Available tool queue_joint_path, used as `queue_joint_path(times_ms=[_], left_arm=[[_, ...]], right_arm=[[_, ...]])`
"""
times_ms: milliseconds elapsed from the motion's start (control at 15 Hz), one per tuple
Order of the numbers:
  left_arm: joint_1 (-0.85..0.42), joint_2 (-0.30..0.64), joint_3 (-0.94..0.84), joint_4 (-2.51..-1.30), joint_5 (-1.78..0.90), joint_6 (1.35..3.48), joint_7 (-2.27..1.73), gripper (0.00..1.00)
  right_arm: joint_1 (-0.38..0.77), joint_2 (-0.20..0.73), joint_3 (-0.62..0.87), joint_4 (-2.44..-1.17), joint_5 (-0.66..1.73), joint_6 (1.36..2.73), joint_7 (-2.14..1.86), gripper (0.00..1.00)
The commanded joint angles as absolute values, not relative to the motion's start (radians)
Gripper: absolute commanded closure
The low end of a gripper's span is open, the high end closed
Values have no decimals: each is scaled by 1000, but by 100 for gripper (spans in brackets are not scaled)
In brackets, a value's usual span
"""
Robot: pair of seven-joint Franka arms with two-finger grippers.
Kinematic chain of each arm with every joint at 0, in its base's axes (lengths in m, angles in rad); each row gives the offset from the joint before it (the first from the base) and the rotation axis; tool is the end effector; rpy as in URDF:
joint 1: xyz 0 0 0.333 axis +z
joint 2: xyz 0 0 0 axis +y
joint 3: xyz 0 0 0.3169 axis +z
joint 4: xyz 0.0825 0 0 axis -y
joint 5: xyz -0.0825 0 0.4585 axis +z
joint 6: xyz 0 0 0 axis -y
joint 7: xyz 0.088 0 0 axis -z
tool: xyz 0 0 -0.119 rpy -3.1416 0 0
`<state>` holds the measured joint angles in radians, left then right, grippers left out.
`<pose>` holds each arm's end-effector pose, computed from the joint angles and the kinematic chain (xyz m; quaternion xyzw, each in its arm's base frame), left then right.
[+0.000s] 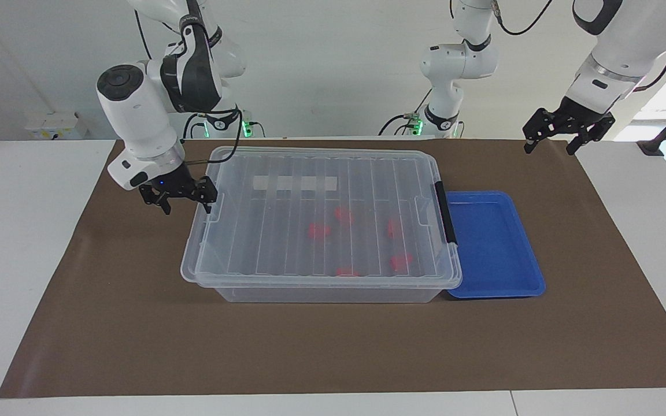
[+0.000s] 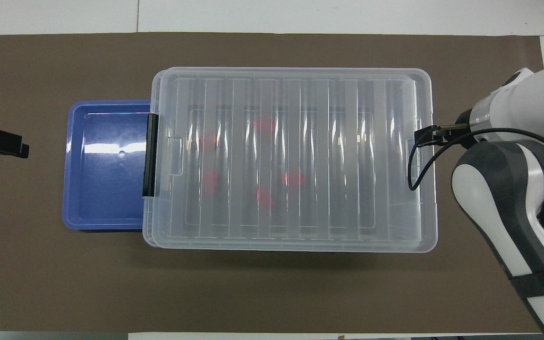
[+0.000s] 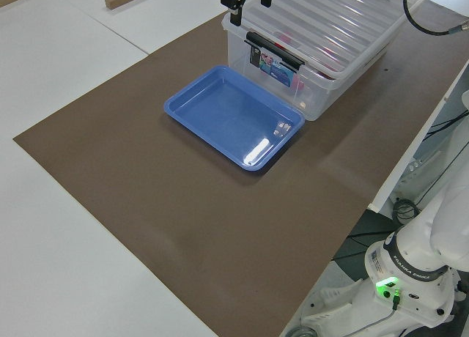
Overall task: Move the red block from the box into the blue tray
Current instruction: 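Reach the right gripper to the clear lid's edge and grasp it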
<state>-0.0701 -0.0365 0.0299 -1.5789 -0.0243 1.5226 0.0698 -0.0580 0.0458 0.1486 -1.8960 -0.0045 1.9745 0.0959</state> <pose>0.6119 -0.0273 0.6275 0.9983 -0.0554 -0.0097 0.0128 0.6434 0.0573 0.4407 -0.9999 0.0019 -0.0164 0.0028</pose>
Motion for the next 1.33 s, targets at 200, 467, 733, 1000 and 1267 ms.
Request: queue_joint_path(times_ms=[200,467,733,1000,1267], left_arm=[[-74,-67,31,-1617,-17,1526,78,0],[-74,-68,31,-1617,-17,1526,75,0],[-74,-67,31,-1617,-17,1526,75,0],[-74,-69,31,-1618,-17,1528,72,0],[-75,-69,31,-1620,-17,1532,72,0]], right_arm=[[-66,17,160,-1960,-18,1983,91,0],[-66,12,160,-1971,-28,1979,89,0],[-69,9,156,-1973,-49,1964,62,0],[-72,9,150,-1973,-49,1957,48,0],[-75,9,121,-1971,-49,1954,25,0]])
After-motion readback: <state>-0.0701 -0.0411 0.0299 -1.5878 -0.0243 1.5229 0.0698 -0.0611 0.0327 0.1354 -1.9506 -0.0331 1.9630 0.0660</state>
